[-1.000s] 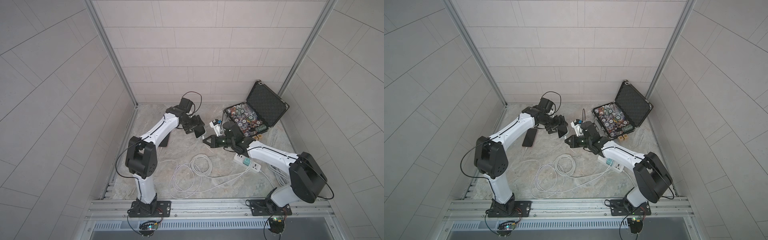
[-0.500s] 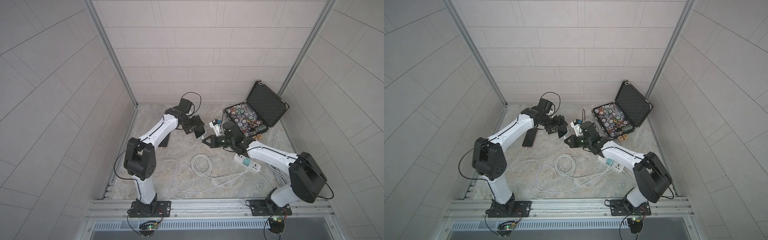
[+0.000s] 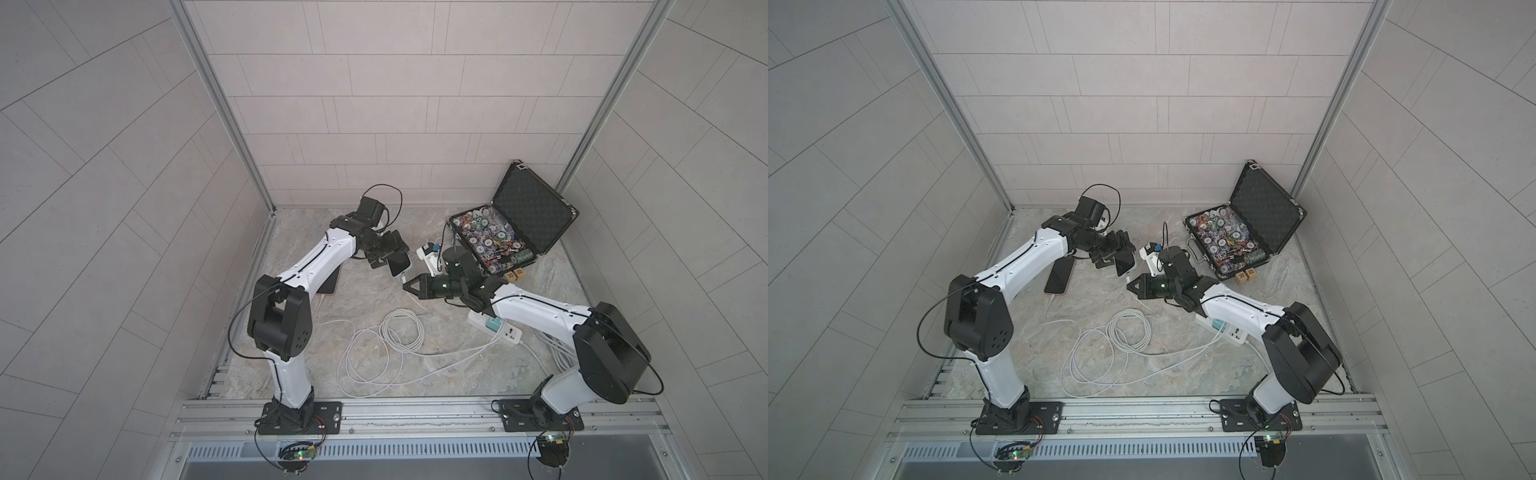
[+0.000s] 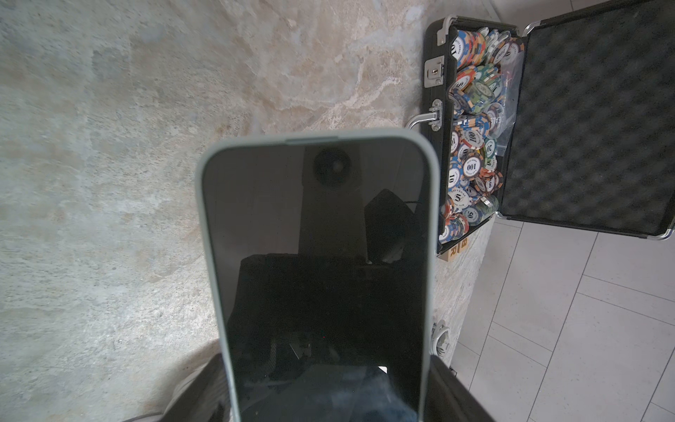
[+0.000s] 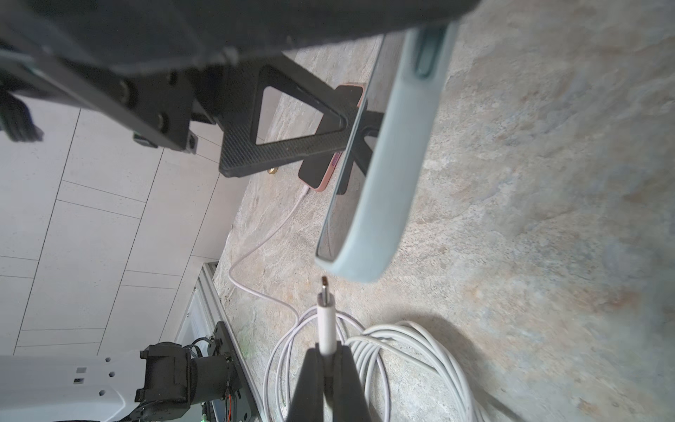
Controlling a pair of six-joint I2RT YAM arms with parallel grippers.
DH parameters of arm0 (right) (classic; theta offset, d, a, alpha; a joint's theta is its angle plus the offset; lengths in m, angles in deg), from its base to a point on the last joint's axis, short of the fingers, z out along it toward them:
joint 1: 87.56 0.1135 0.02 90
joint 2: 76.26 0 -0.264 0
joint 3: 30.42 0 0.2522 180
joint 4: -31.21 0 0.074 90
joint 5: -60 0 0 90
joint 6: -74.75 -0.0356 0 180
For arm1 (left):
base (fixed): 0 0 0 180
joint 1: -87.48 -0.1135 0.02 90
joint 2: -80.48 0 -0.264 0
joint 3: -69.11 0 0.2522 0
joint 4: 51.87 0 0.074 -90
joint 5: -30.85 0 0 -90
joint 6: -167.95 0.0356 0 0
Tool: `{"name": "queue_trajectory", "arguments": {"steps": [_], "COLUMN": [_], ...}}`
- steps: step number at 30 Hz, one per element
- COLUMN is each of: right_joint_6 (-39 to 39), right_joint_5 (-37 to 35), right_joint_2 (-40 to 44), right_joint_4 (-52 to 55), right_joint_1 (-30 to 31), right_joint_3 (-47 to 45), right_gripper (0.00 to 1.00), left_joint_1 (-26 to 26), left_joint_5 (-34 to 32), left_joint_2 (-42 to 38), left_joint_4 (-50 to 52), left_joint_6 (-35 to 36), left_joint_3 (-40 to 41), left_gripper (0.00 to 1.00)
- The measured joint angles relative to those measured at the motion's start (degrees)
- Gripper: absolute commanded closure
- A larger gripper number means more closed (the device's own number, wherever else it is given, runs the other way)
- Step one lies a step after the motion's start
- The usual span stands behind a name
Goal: Plug the charging cable into the phone
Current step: Insert the charging cable into the phone.
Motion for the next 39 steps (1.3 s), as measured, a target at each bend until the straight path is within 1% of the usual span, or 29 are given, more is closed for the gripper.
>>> {"name": "queue_trajectory", "arguments": {"steps": [14,22,35,39], "right_joint_6": [-0.7,-5.0,-7.0,-7.8], "right_joint_5": [-2.9,-2.4,-1.4,-1.4], "right_joint_2": [0.0,-0.3,-2.3,-2.5], "right_joint_4": [-0.3,-1.2,-2.8,-2.9], "right_joint_1": [0.0,-0.2,-0.2,-0.2], "right_joint_3": [0.0,0.4,0.6,0.6], "right_gripper": [1.00,1.00,1.00,1.00], "left_joint_1": [0.0,0.1,0.2,0.2], "left_joint_5": [-0.2,-0.9,-1.6,-1.8], "left_joint_2": [-0.1,-0.1,-0.2,-1.0], "left_joint_4": [-1.5,-2.6,-2.9,-4.4], "left_joint_6": [0.1,0.6,0.7,0.8], "left_joint_3": [0.4,1.0,1.3,2.8], "left_gripper": [0.43,0.43,0.43,0.43]}}
